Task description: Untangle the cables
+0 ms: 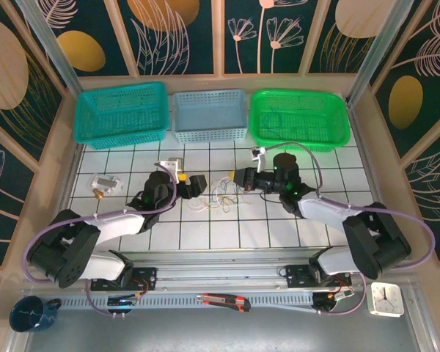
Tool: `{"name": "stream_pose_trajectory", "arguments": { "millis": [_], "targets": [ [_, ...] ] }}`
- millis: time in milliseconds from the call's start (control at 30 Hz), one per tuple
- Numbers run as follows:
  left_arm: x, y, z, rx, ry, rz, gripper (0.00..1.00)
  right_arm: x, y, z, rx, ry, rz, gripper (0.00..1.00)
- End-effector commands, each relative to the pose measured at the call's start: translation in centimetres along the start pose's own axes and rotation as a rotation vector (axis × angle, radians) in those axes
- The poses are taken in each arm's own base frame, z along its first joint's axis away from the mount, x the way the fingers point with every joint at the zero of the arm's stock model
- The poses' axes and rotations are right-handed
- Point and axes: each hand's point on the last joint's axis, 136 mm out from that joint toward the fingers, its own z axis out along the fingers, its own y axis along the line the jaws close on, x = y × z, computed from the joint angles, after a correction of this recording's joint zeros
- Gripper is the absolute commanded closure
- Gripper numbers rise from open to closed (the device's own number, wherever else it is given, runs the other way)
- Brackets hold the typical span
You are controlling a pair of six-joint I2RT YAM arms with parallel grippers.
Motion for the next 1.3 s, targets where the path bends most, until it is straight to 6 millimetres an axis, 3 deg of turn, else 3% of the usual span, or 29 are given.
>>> {"name": "stream_pose_trajectory", "arguments": {
  "millis": [0, 100, 233, 567, 1267],
  "targets": [
    [2.6, 1.5, -0.6, -0.056, 0.103, -0.017, 0.11, 1.3, -3.2, 0.7, 0.144, 0.019, -0.038, 1.00],
    [3.6, 1.8, -0.8, -0.062, 0.141, -0.032, 0.13, 2.2, -4.9, 0.8, 0.200, 0.033, -0.029, 1.00],
    [4.5, 2.1, -0.9, -0.067, 0.180, -0.052, 0.18, 2.7, -5.6, 0.8, 0.224, 0.040, -0.023, 1.00],
    [5.9, 2.3, -0.5, -0.067, 0.229, -0.120, 0.37, 2.1, -5.9, 0.1, 0.252, 0.022, -0.034, 1.00],
    [6.9, 1.0, 1.2, -0.001, 0.255, -0.172, 0.52, 2.4, -6.3, 0.0, 0.261, 0.015, -0.029, 1.00]
  ]
}}
